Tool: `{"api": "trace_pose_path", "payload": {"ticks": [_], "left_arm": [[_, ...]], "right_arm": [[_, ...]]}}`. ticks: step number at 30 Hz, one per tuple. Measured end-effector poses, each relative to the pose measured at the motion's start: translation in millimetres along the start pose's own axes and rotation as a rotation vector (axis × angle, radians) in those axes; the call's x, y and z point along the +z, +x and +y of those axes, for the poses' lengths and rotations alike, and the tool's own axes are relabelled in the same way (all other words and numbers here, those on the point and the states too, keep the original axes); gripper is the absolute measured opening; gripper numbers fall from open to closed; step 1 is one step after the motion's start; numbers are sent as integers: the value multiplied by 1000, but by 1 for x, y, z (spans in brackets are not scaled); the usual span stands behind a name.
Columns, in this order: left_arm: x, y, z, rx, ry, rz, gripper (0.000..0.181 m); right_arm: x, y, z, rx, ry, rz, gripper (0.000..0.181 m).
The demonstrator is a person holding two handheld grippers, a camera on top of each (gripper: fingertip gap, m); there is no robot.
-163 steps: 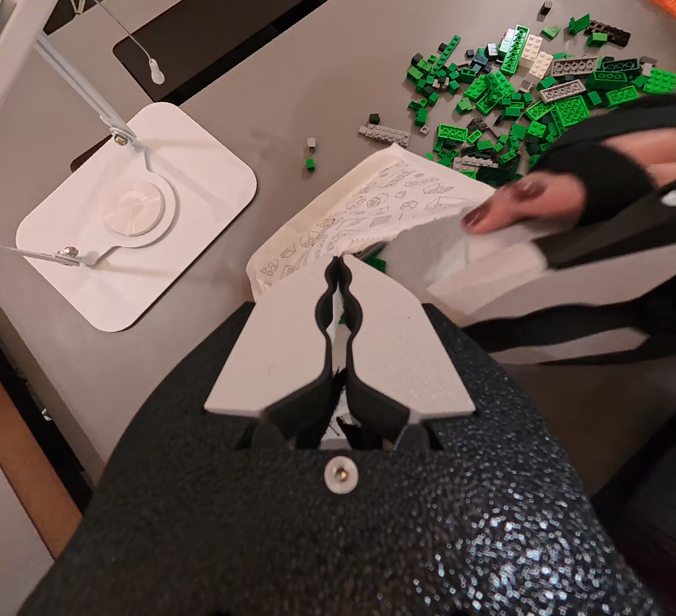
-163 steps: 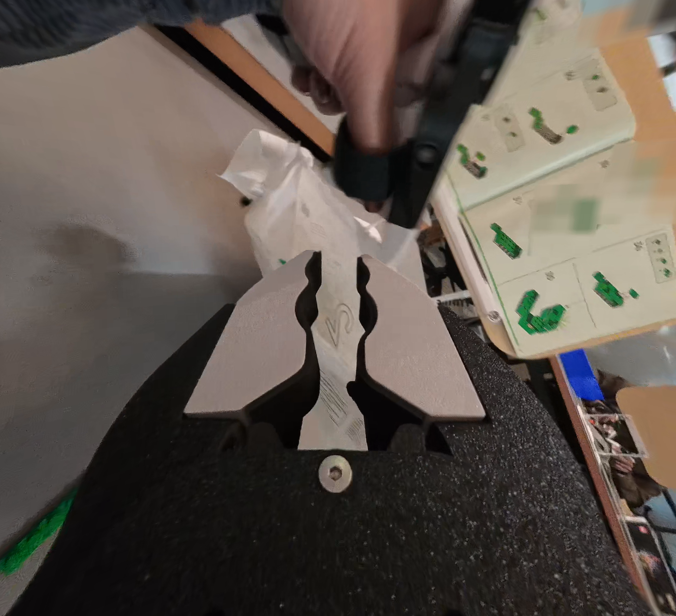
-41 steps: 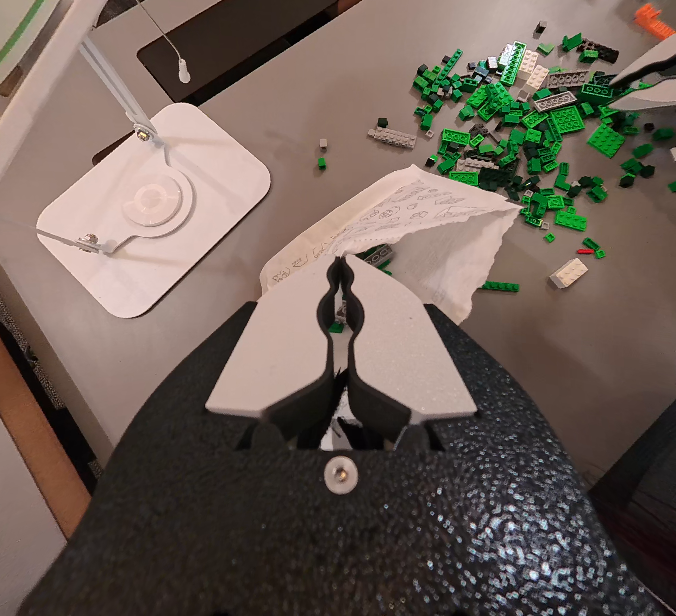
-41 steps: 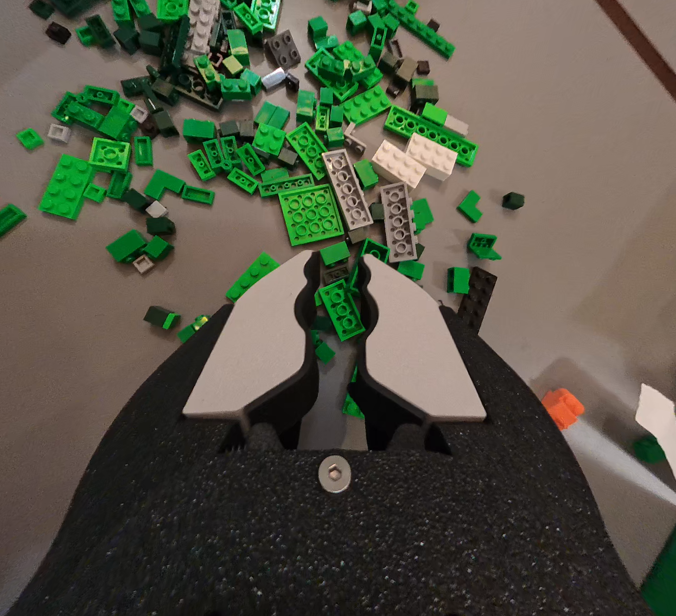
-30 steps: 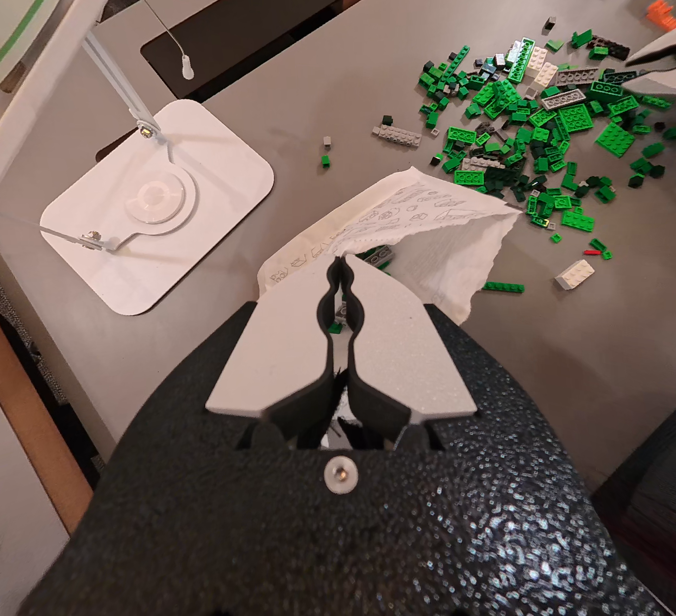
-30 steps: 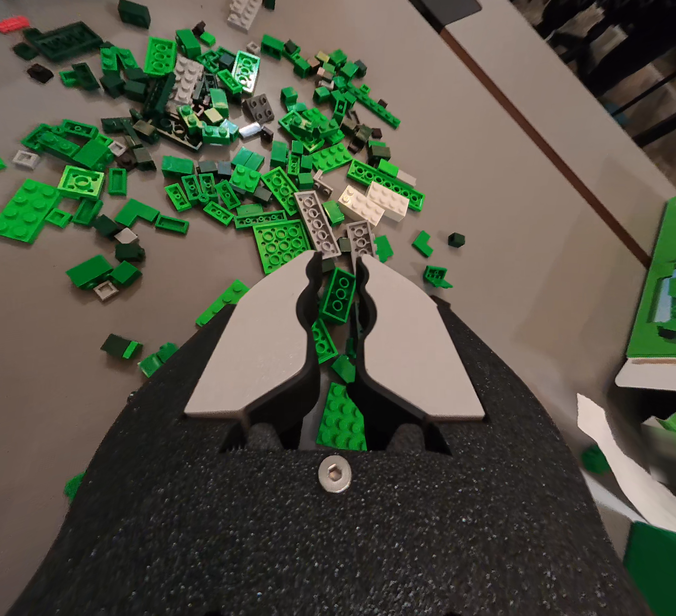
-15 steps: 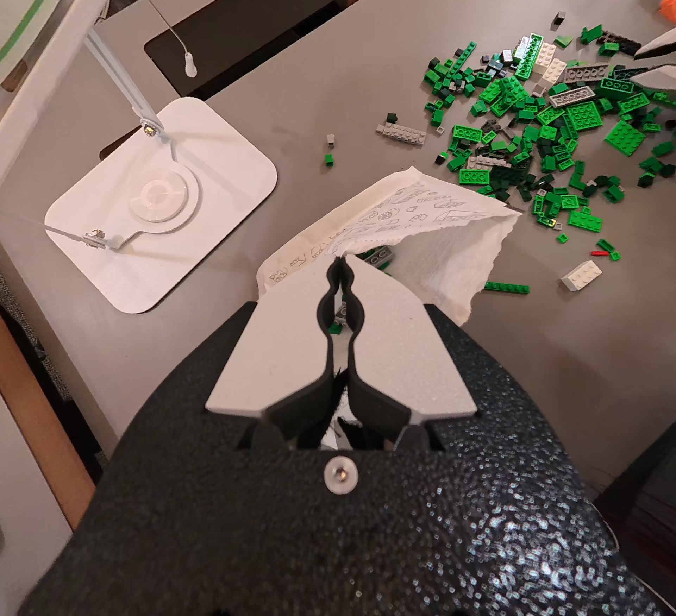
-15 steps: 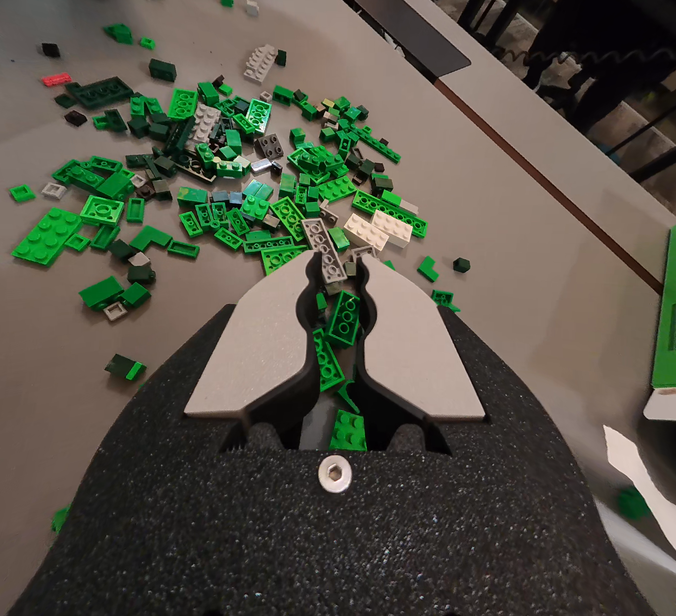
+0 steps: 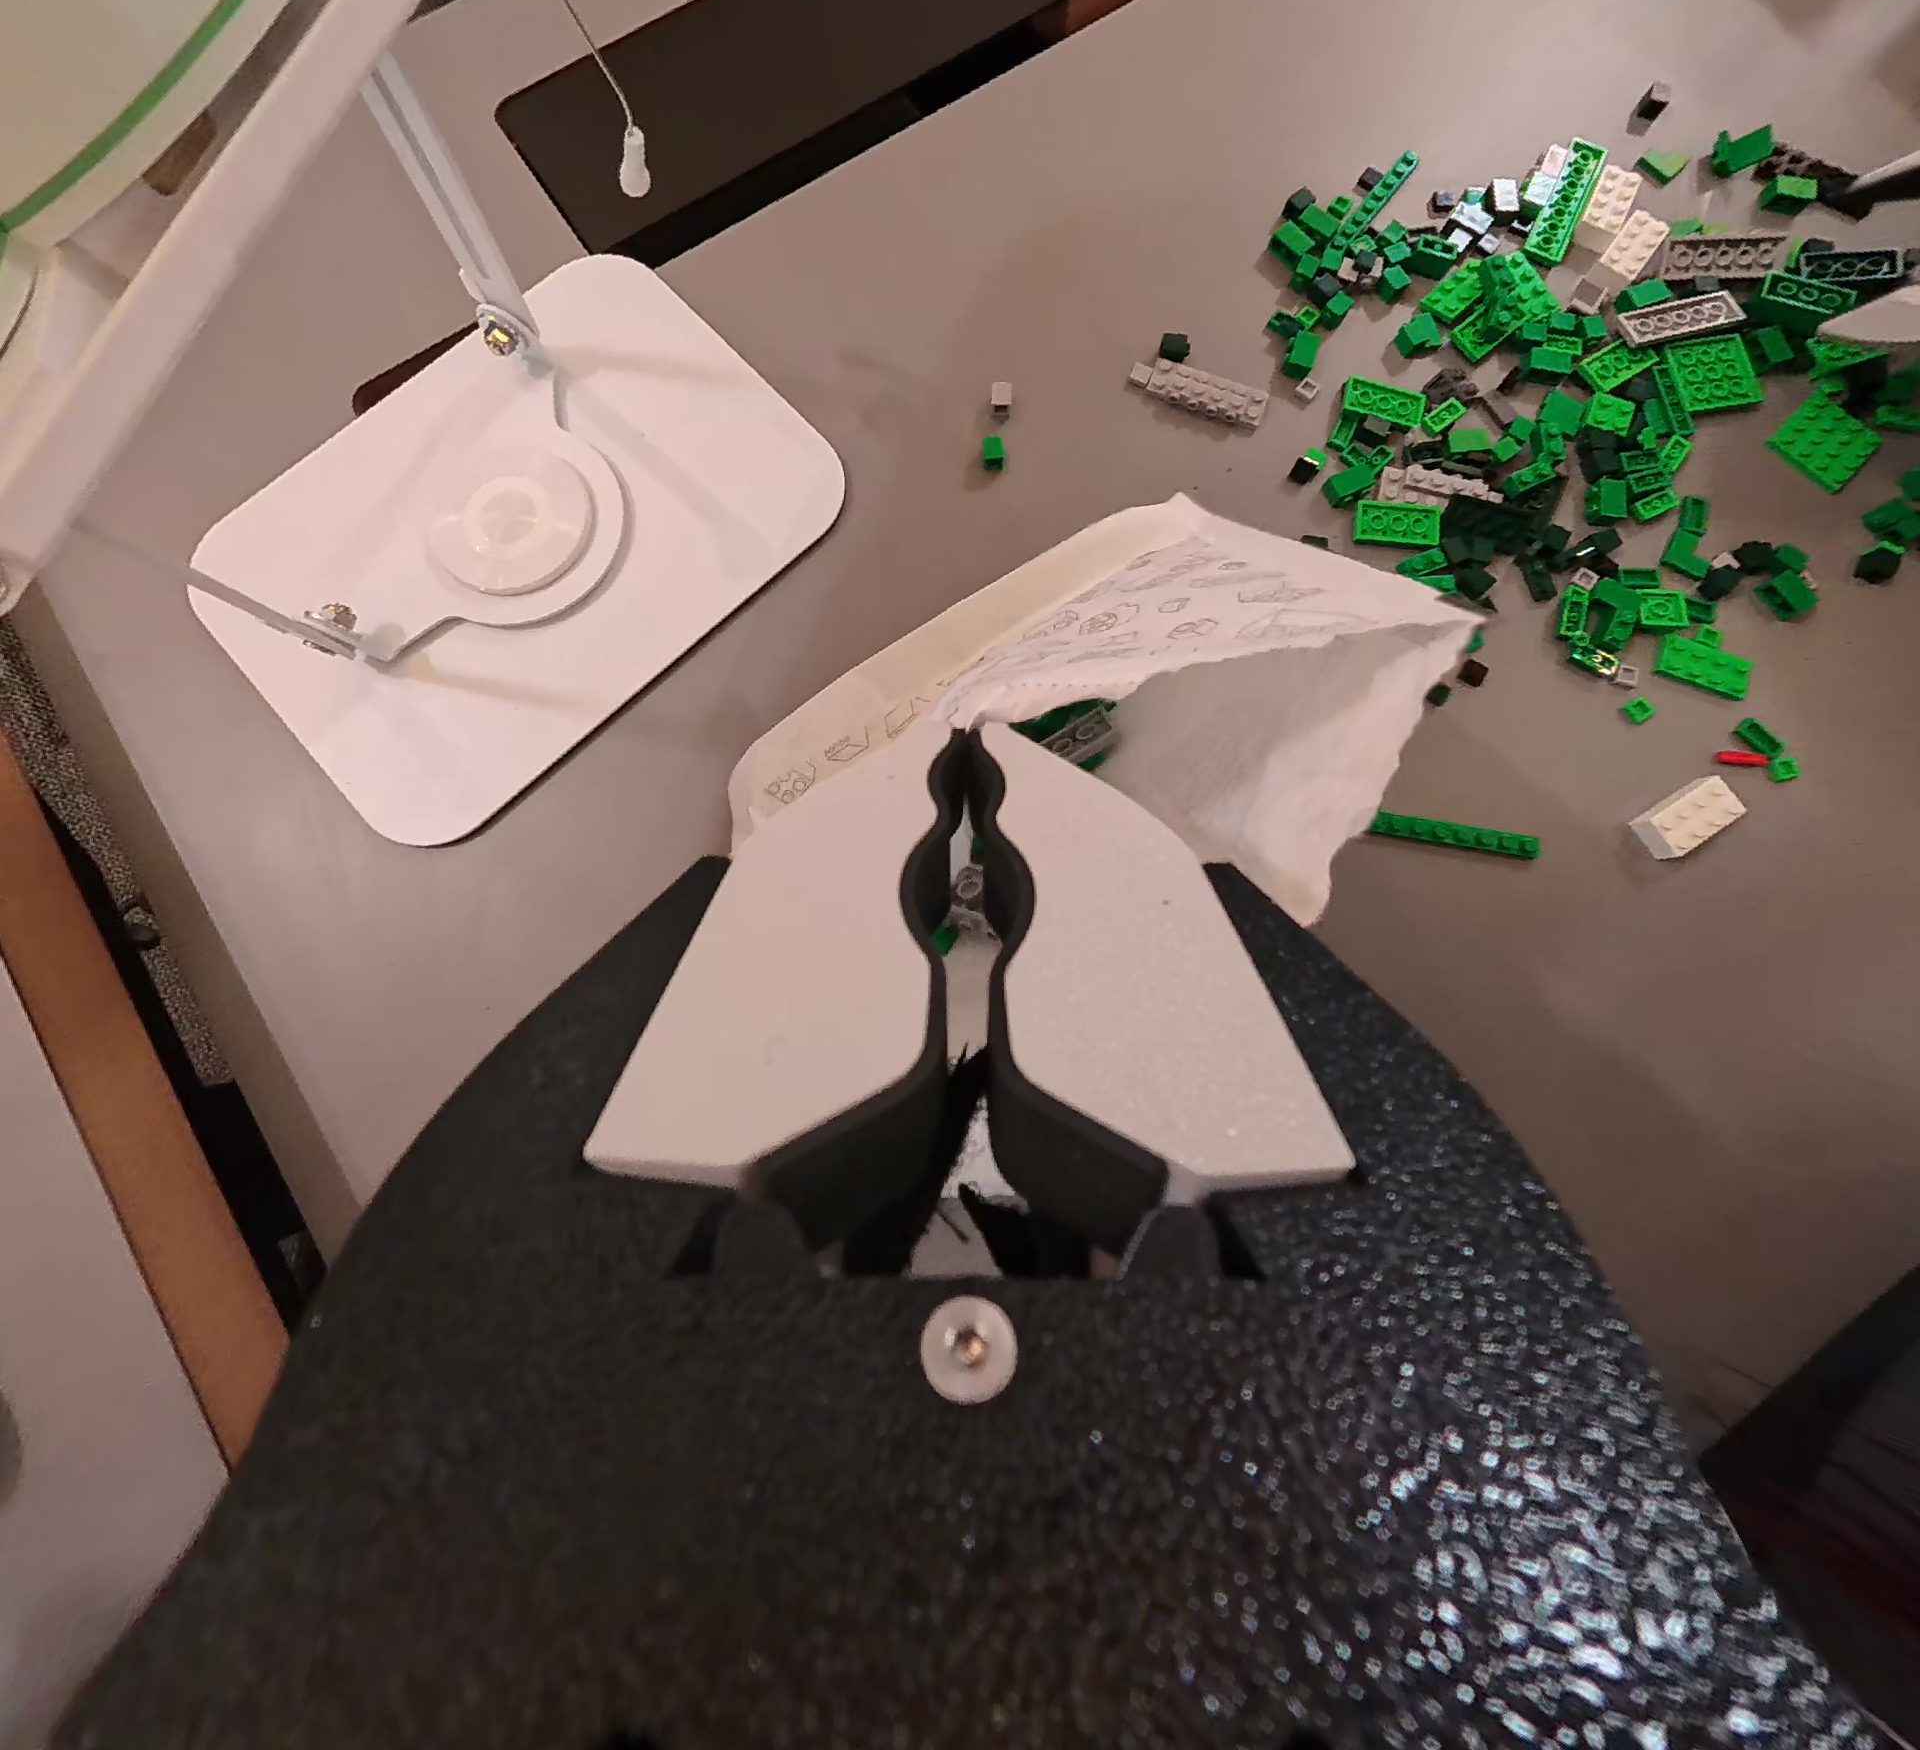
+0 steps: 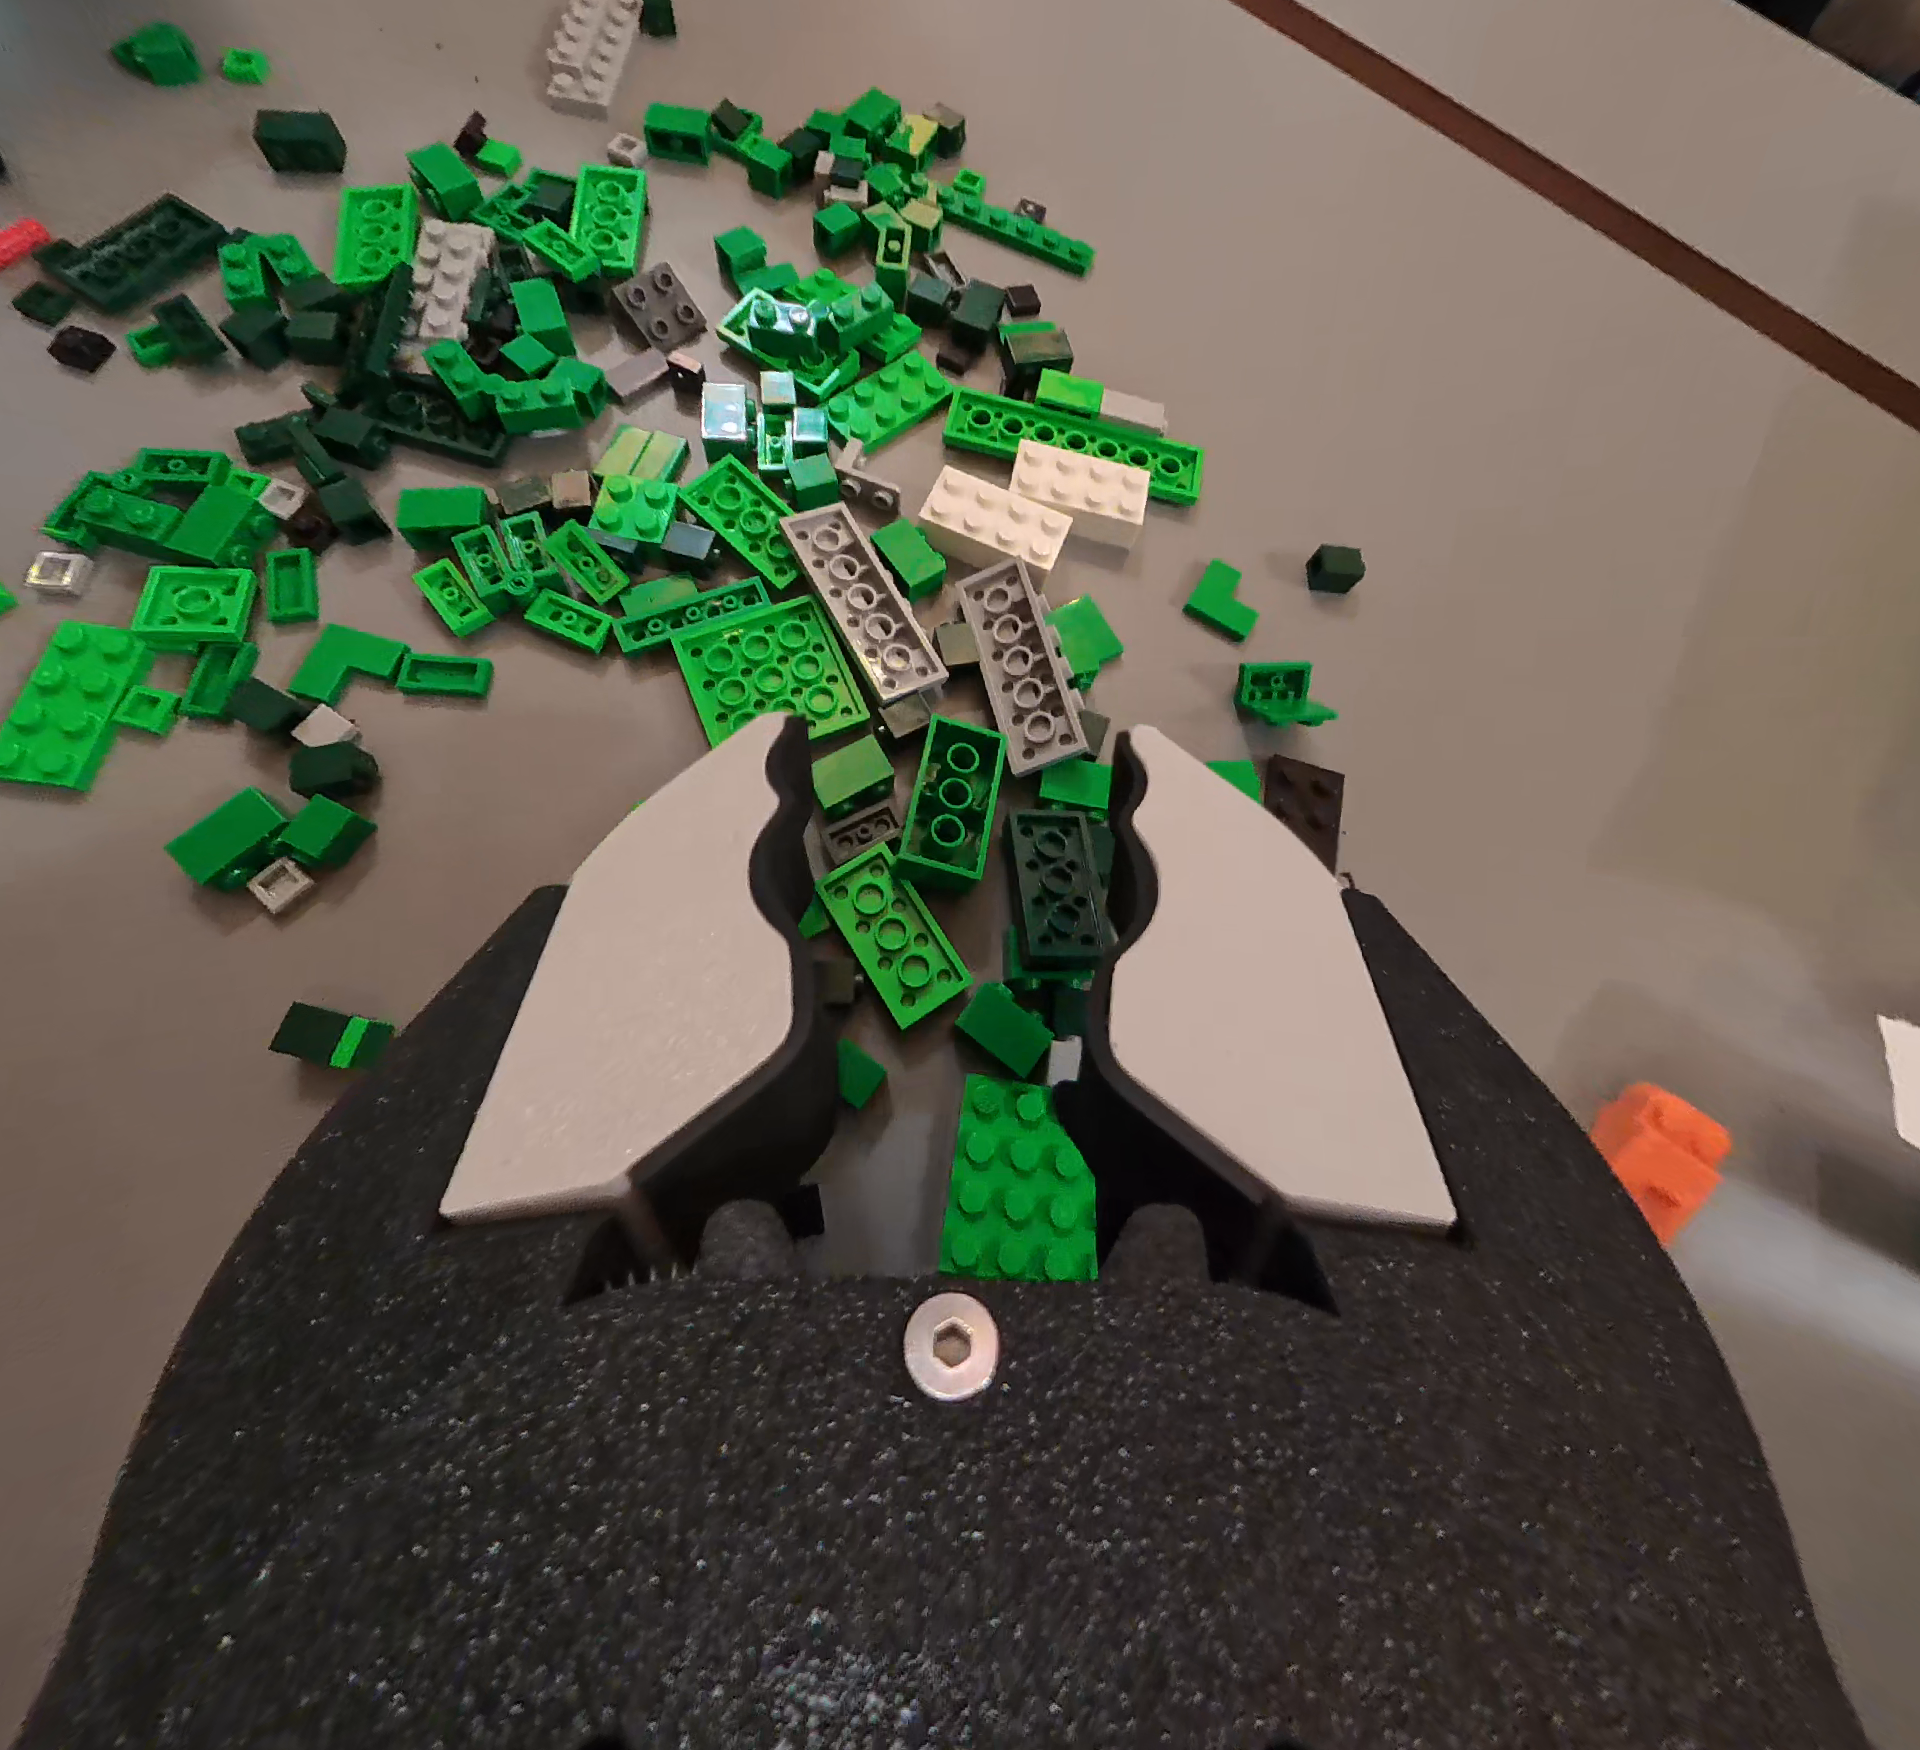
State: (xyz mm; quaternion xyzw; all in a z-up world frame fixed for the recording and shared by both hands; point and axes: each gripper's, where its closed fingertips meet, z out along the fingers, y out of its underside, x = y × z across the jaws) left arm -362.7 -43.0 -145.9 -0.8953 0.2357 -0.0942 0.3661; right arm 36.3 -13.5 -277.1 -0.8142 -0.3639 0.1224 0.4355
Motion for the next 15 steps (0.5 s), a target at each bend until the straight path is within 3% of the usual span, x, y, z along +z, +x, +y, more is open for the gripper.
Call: {"api": "trace_pose_path", "payload": {"ticks": [3,5,10,15], "left_arm": [[0,0,0,2,-3,-2,0],[0,2,-1,7,-3,0,0],[-1,5,-1,20,-2,5,0],[-1,6,-1,25,-7,6,0]], "right_arm": [[5,-7,-14,-11,24,-8,46],[19,-19,-46,-27,87,-47,37],[89,-73,-115,-283,18,-243,27],[156,-94,-142,-384,-94,-371,23]]}}
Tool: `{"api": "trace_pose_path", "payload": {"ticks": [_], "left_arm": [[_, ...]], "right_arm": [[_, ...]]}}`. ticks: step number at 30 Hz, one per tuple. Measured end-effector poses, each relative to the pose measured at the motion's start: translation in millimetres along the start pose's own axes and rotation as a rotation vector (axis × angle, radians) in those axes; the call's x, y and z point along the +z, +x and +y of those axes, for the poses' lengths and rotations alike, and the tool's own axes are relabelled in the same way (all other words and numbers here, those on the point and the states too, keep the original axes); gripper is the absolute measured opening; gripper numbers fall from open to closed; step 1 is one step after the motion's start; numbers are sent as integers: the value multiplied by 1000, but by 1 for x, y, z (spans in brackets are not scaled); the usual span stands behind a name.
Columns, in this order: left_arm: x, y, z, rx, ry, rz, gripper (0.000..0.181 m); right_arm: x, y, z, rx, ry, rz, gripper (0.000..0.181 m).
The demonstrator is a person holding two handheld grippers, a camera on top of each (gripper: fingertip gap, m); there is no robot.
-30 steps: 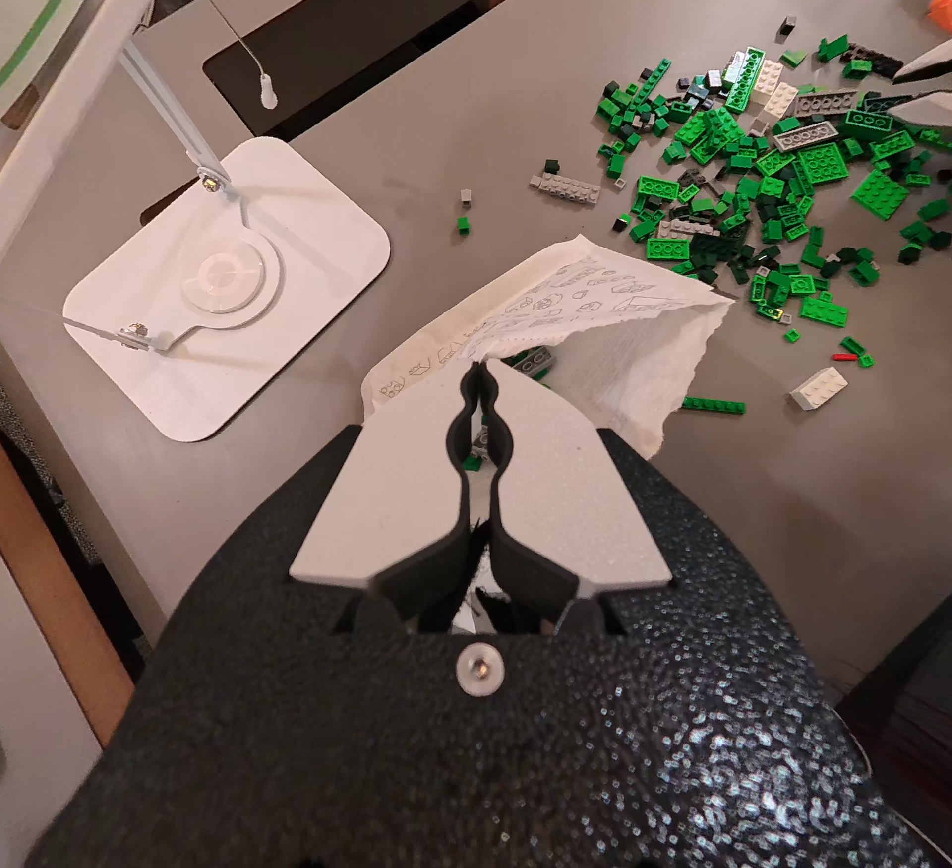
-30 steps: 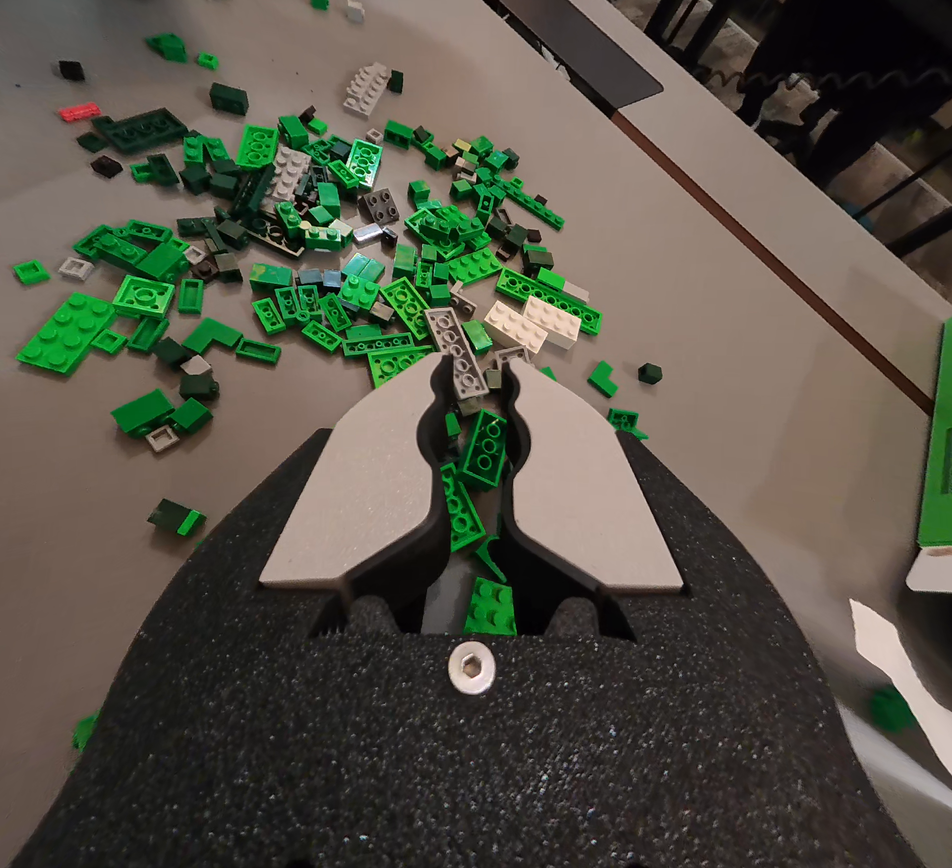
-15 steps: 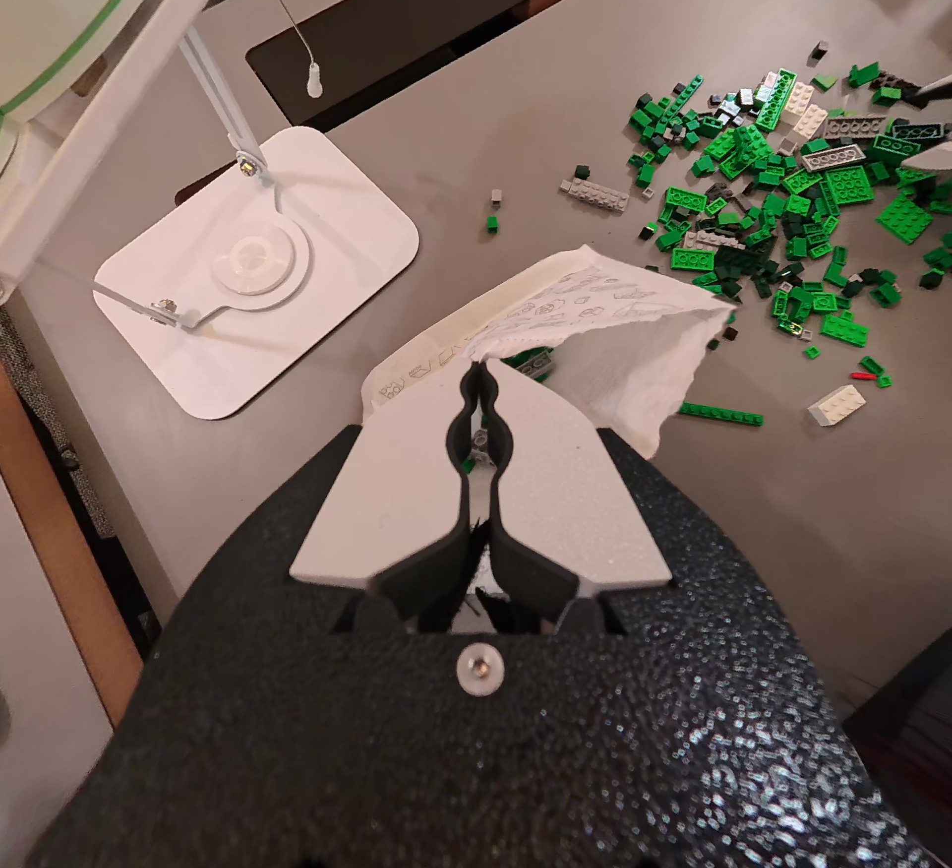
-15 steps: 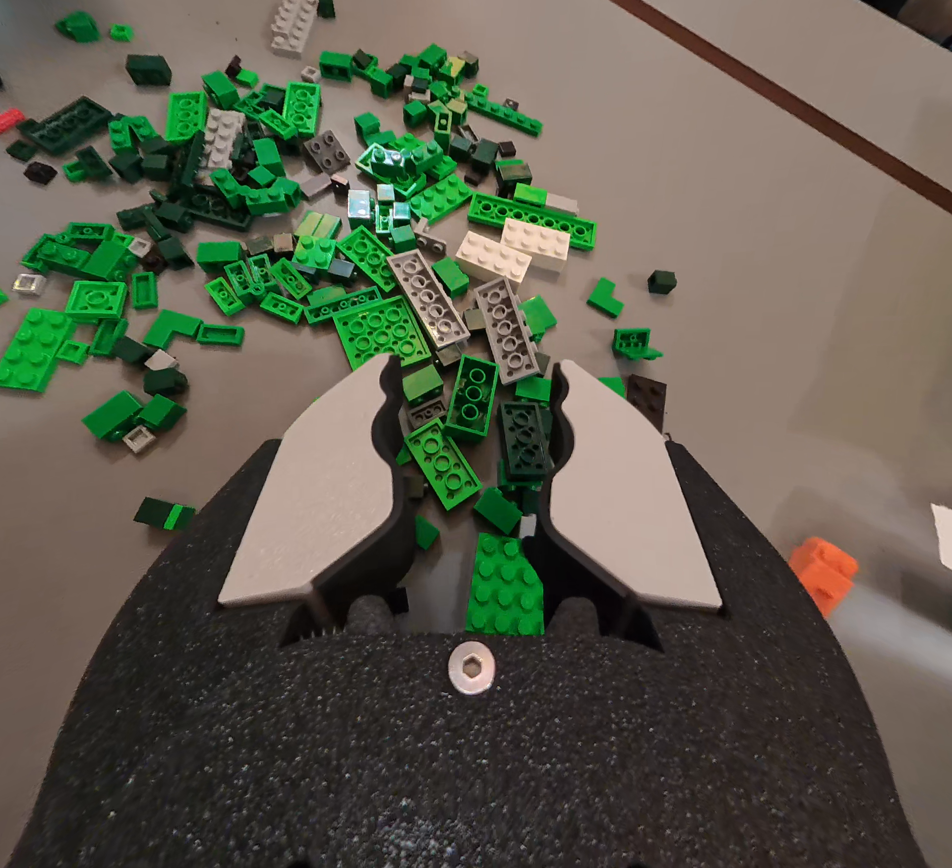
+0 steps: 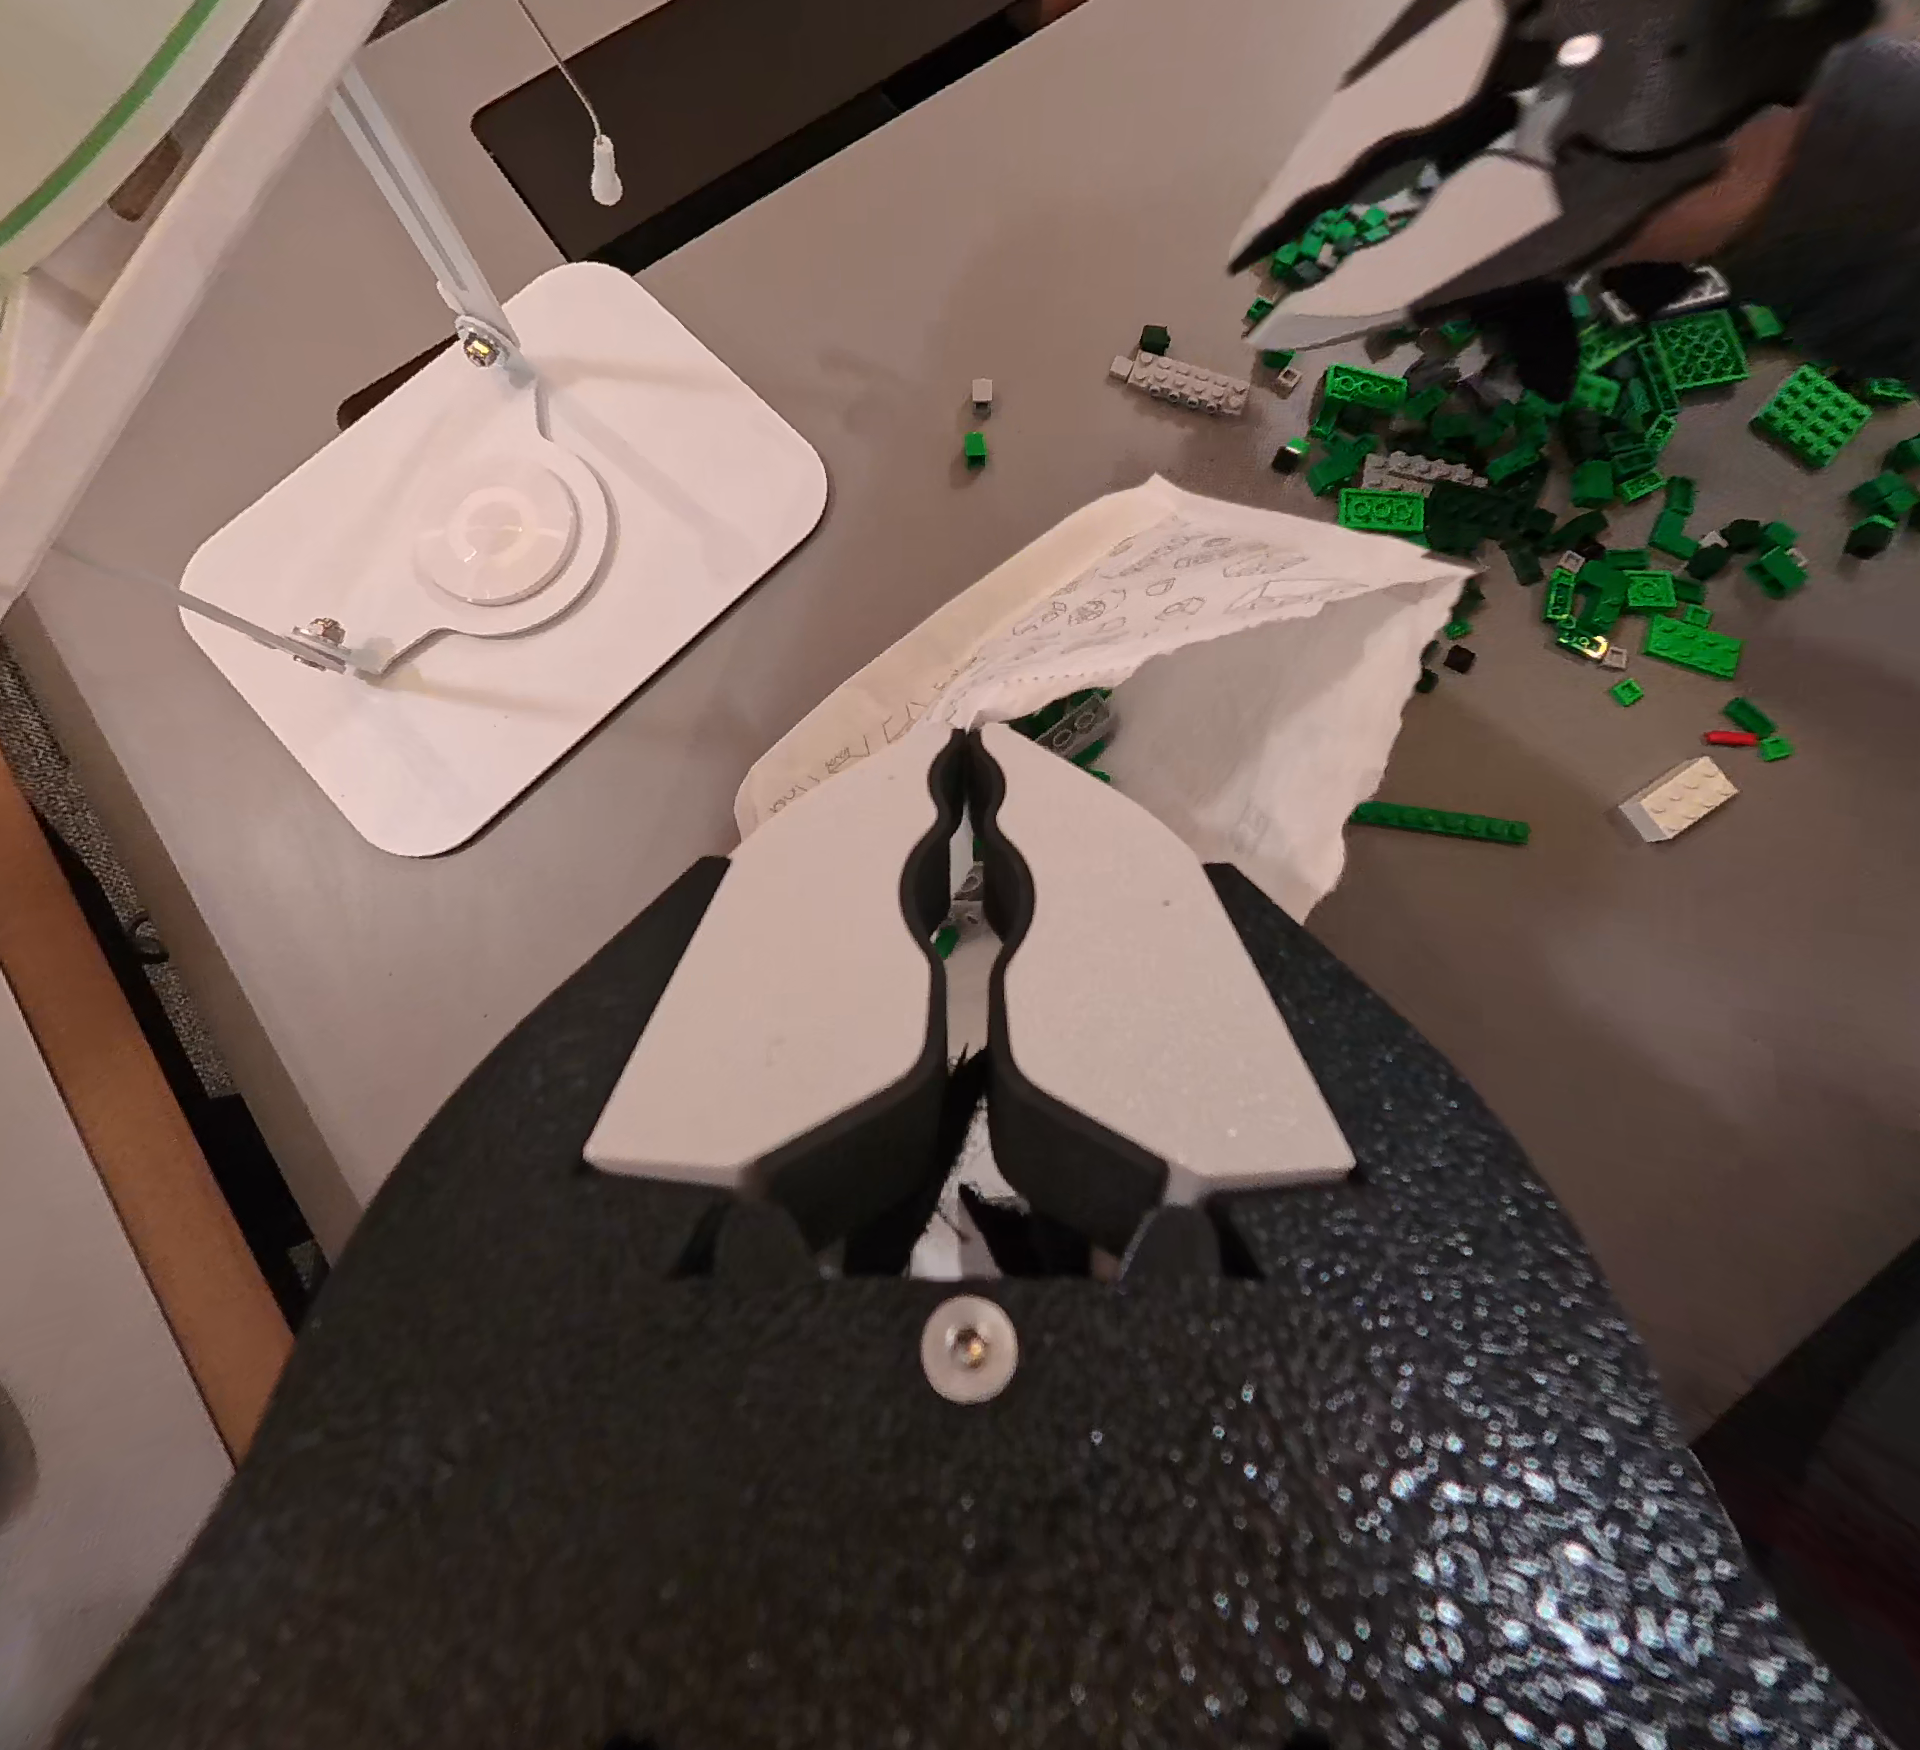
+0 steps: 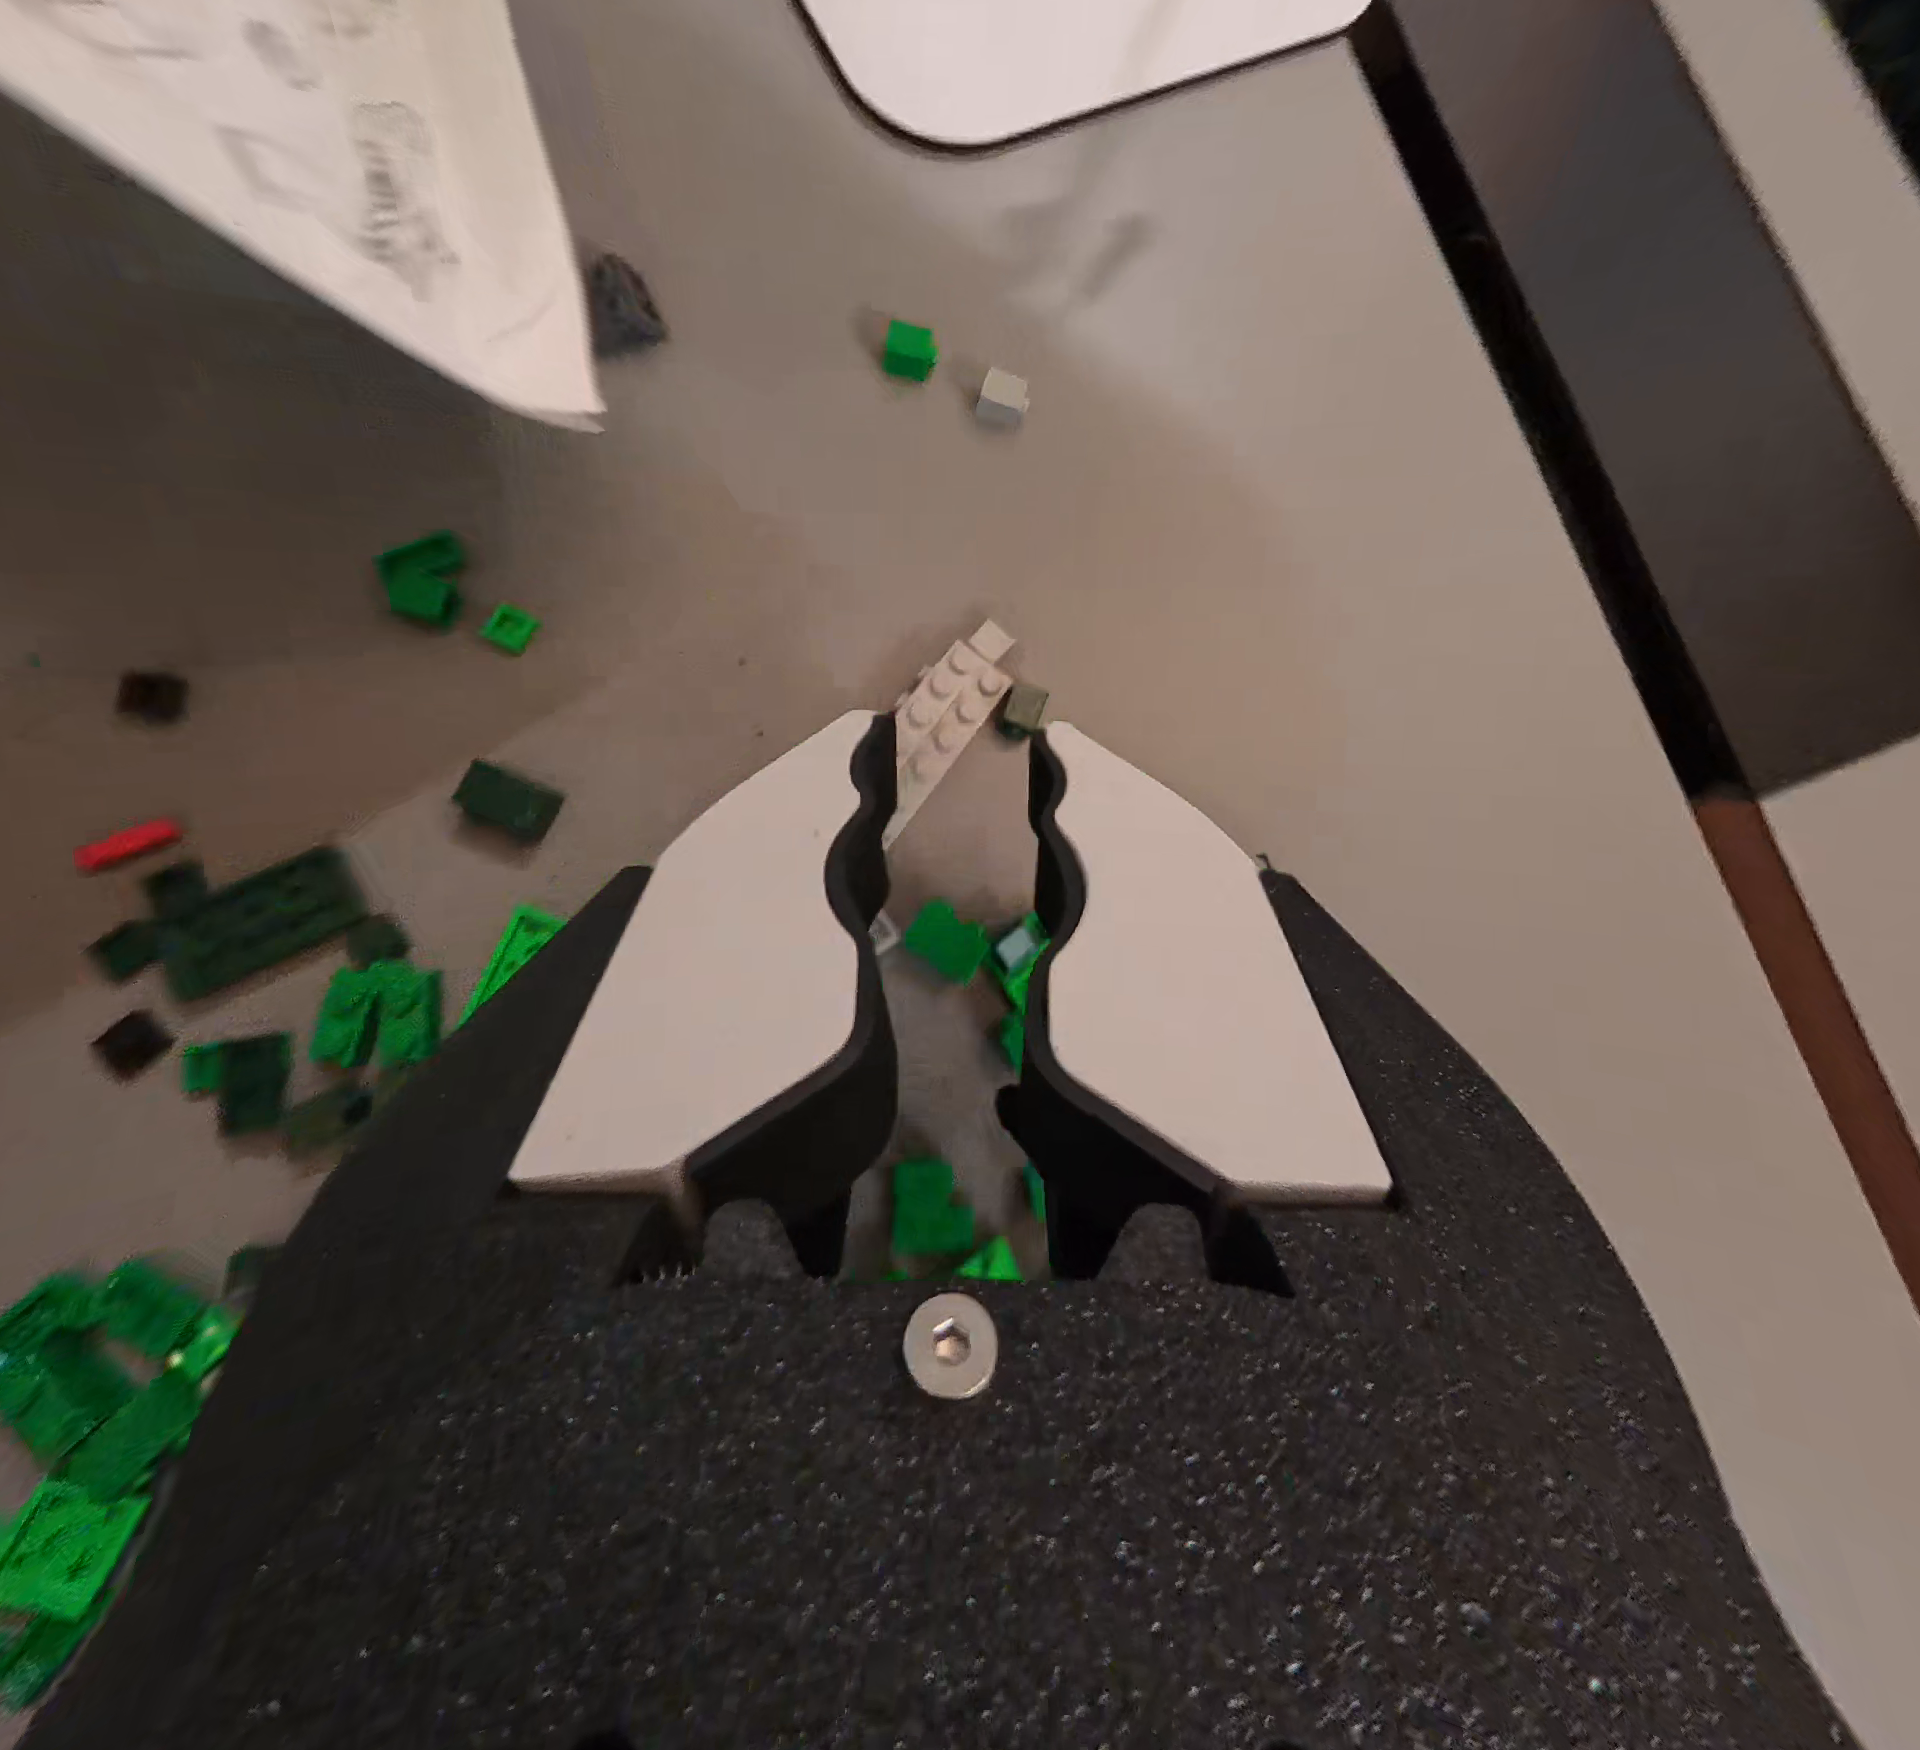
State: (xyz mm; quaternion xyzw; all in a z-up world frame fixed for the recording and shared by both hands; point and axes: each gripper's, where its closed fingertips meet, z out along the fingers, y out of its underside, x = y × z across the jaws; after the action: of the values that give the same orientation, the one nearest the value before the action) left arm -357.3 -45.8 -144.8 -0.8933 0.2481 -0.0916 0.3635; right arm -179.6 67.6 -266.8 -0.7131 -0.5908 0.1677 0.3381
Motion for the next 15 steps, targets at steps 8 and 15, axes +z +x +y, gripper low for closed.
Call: {"api": "trace_pose_path", "payload": {"ticks": [8,15], "left_arm": [[-2,1,0,0,9,14,0],[-3,3,0,5,10,22,0]], "right_arm": [[30,5,9,109,-45,-128,16],[33,16,11,136,-38,-97,16]]}}
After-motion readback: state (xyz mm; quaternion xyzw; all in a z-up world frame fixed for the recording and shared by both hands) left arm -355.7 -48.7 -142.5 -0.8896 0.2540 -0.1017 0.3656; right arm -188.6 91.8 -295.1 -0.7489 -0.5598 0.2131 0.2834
